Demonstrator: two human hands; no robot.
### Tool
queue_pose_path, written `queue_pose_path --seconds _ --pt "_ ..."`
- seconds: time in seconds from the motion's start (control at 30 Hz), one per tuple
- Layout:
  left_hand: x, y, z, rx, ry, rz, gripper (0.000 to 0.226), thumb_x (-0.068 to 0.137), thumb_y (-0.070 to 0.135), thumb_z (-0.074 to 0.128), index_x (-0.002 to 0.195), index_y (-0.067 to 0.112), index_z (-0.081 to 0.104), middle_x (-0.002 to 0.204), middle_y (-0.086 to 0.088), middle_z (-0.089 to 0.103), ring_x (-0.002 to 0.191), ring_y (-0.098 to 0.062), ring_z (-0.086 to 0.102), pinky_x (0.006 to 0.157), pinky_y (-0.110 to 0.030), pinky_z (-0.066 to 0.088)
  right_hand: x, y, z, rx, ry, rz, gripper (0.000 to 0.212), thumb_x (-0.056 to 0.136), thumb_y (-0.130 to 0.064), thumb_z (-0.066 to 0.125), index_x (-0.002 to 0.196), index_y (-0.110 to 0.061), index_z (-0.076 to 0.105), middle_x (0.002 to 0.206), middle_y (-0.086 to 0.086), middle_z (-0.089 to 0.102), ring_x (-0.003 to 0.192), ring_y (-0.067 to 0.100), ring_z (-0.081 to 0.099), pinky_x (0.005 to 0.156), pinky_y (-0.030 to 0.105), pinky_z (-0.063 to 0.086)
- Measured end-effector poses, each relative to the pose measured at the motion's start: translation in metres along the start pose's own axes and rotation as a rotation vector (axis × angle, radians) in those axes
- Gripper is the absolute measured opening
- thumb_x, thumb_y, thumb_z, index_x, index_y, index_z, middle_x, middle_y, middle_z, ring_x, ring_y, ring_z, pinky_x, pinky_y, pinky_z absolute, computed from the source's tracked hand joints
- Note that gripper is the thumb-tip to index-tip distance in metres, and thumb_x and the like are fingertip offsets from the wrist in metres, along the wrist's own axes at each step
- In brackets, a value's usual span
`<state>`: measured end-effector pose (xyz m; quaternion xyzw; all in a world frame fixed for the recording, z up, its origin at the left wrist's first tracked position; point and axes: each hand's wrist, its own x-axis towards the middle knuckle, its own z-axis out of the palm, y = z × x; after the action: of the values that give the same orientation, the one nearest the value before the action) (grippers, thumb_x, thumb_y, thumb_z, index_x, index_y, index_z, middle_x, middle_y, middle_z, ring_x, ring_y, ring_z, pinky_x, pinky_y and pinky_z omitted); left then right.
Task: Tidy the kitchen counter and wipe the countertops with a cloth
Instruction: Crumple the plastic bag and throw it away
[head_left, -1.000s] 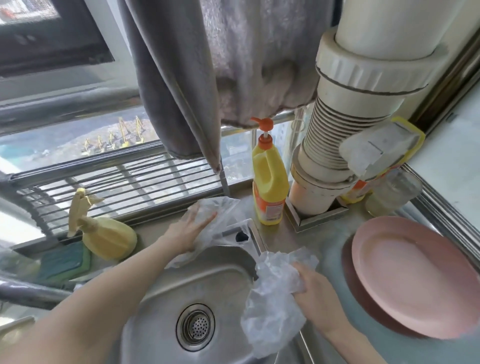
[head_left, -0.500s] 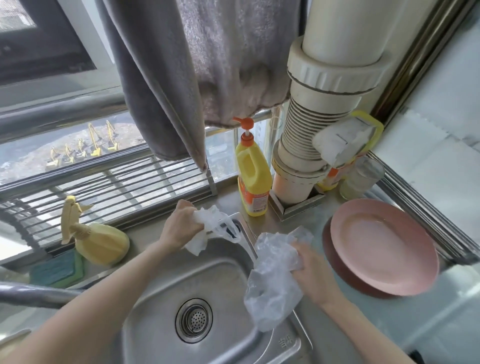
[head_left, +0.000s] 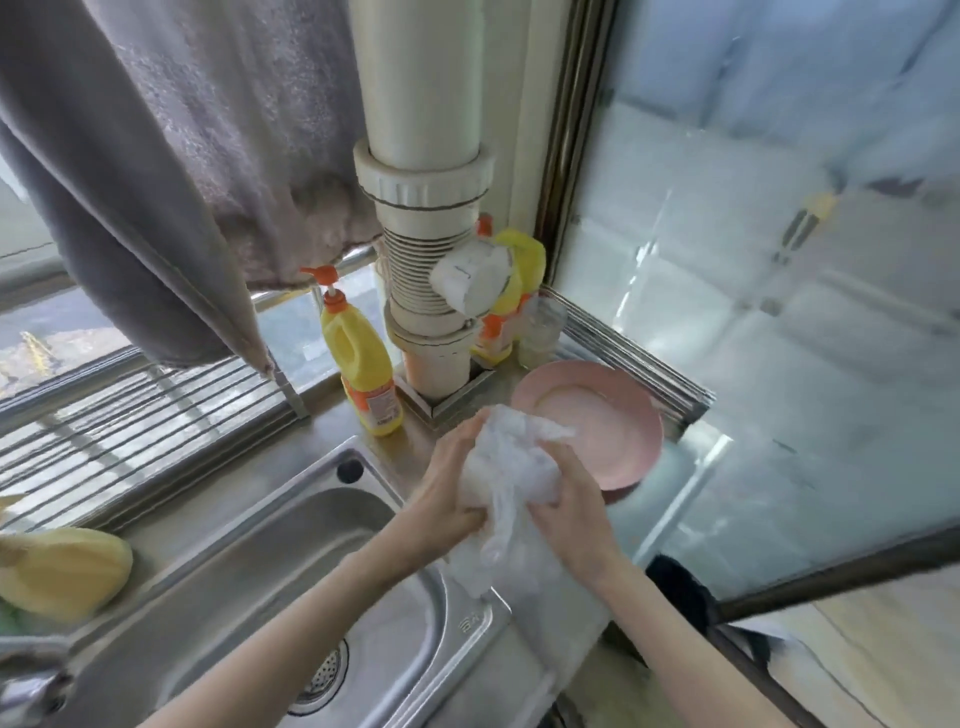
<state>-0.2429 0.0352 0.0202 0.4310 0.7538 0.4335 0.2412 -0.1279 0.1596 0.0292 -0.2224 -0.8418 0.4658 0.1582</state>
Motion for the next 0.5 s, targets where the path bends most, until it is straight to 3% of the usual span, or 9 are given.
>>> queue_pose_path --seconds 0.07,0.1,0.17,0.23,0.27,0.33,0.4,0.5 --pt "0.007 0.016 0.017 0.090 -0.113 0.129 0.102 0.075 0.025 0.069 0.134 0.056 -0.007 0.144 0.029 -0.005 0.136 0.009 -0.004 0.107 -0.001 0.004 -0.012 0.006 -0.026 0.047 -0.093 0.014 0.053 0.072 0.006 0.066 0.114 -0.024 0.053 0.112 0.001 0.059 0.102 0.004 0.053 0.088 0.014 0.042" --pt "0.010 0.025 0.024 0.130 -0.183 0.162 0.097 0.075 0.037 0.067 0.134 0.058 -0.007 0.147 0.025 -0.002 0.137 0.009 -0.004 0.106 -0.001 0.007 -0.017 0.009 -0.041 0.061 -0.142 0.012 0.052 0.071 0.008 0.064 0.111 -0.024 0.055 0.112 0.002 0.060 0.103 0.005 0.055 0.089 0.018 0.043" --pt "0.018 0.038 0.041 0.164 -0.284 0.172 0.080 0.075 0.045 0.065 0.137 0.051 0.014 0.145 0.018 0.025 0.132 0.006 0.023 0.104 -0.009 0.026 -0.030 0.016 -0.071 0.077 -0.217 0.056 0.054 0.073 0.009 0.063 0.111 -0.029 0.057 0.110 -0.002 0.061 0.105 0.002 0.056 0.091 0.021 0.046" --pt "0.029 0.047 0.062 0.194 -0.276 0.194 0.054 0.076 0.037 0.067 0.124 0.039 0.043 0.124 0.011 0.050 0.111 -0.002 0.049 0.095 -0.027 0.043 -0.044 0.021 -0.097 0.105 -0.259 0.137 0.050 0.078 0.004 0.061 0.109 -0.035 0.055 0.107 -0.008 0.061 0.100 -0.007 0.057 0.086 0.015 0.047" --pt "0.035 0.051 0.073 0.220 -0.244 0.208 0.042 0.076 0.033 0.067 0.114 0.037 0.050 0.113 0.010 0.055 0.102 -0.006 0.054 0.088 -0.034 0.047 -0.052 0.025 -0.110 0.108 -0.257 0.158 0.045 0.080 -0.002 0.062 0.112 -0.033 0.054 0.111 -0.008 0.059 0.101 -0.007 0.056 0.088 0.020 0.048" --pt "0.050 0.058 0.095 0.260 -0.192 0.189 0.028 0.075 0.030 0.063 0.101 0.033 0.052 0.100 0.009 0.058 0.091 -0.014 0.059 0.078 -0.040 0.049 -0.072 0.036 -0.135 0.070 -0.218 0.184 0.053 0.082 -0.017 0.066 0.126 -0.036 0.042 0.133 -0.020 0.040 0.117 -0.014 0.039 0.101 0.027 0.040" --pt "0.063 0.067 0.119 0.296 -0.159 0.147 0.021 0.076 0.025 0.063 0.096 0.027 0.054 0.099 0.005 0.059 0.088 -0.020 0.060 0.074 -0.041 0.050 -0.094 0.046 -0.159 0.071 -0.106 0.214 0.077 0.079 -0.035 0.071 0.134 -0.054 0.021 0.143 -0.036 0.008 0.126 -0.026 0.007 0.105 0.019 0.023" --pt "0.076 0.093 0.167 0.229 -0.153 0.127 0.016 0.074 0.019 0.060 0.090 0.019 0.057 0.092 0.000 0.063 0.084 -0.020 0.060 0.073 -0.042 0.051 -0.121 0.057 -0.177 -0.055 0.017 0.181 0.102 0.067 -0.058 0.072 0.133 -0.065 -0.005 0.144 -0.035 -0.024 0.135 -0.011 -0.017 0.111 0.028 0.010"
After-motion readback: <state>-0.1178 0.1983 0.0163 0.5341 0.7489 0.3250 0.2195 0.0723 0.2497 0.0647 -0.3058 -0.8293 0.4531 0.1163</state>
